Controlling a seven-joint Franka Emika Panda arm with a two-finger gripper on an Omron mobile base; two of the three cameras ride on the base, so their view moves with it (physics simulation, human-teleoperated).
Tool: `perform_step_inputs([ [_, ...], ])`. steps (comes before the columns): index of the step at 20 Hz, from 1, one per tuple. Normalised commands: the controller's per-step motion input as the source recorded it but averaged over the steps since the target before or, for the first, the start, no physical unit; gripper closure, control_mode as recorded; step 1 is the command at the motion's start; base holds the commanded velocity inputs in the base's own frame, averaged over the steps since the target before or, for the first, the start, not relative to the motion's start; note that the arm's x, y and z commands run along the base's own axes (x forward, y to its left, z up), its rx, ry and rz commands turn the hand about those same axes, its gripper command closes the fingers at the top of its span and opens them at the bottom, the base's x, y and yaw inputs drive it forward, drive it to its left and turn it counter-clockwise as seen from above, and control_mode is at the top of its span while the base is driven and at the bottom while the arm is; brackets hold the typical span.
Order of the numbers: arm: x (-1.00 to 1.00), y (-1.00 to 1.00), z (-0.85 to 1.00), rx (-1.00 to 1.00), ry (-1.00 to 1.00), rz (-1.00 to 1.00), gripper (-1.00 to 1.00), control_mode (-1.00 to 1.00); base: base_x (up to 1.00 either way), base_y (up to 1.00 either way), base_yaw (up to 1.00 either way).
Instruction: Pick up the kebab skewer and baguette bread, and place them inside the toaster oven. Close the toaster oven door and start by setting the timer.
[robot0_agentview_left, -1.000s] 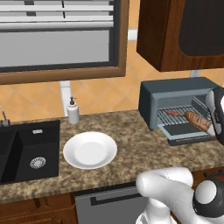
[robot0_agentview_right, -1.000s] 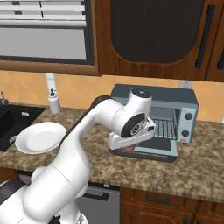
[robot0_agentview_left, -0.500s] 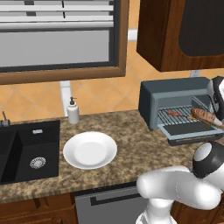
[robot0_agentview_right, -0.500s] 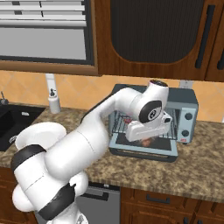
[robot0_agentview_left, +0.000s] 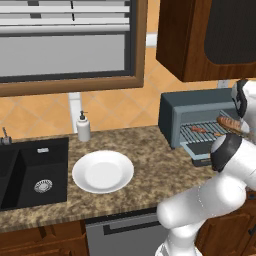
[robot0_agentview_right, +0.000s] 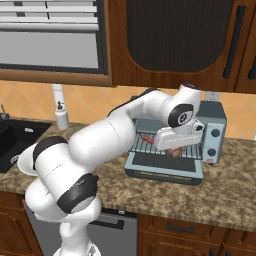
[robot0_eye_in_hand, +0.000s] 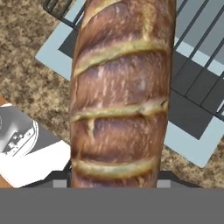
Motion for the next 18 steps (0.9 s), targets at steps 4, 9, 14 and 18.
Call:
perform_step_inputs([
  [4,0.03,-0.08,-0.29,0.03,-0.09,0.0,1.0,-1.0,0.0,0.0,0.0],
  [9,0.18,0.0,-0.44,0.01,-0.13,0.0,1.0,-1.0,0.0,0.0,0.0],
  [14,0.43,-0.08,-0.1,-0.01,0.0,-0.03,1.0,-1.0,0.0,0.0,0.0],
  [18,0.24,-0.09,-0.18,0.0,-0.02,-0.02,1.0,-1.0,0.0,0.0,0.0],
])
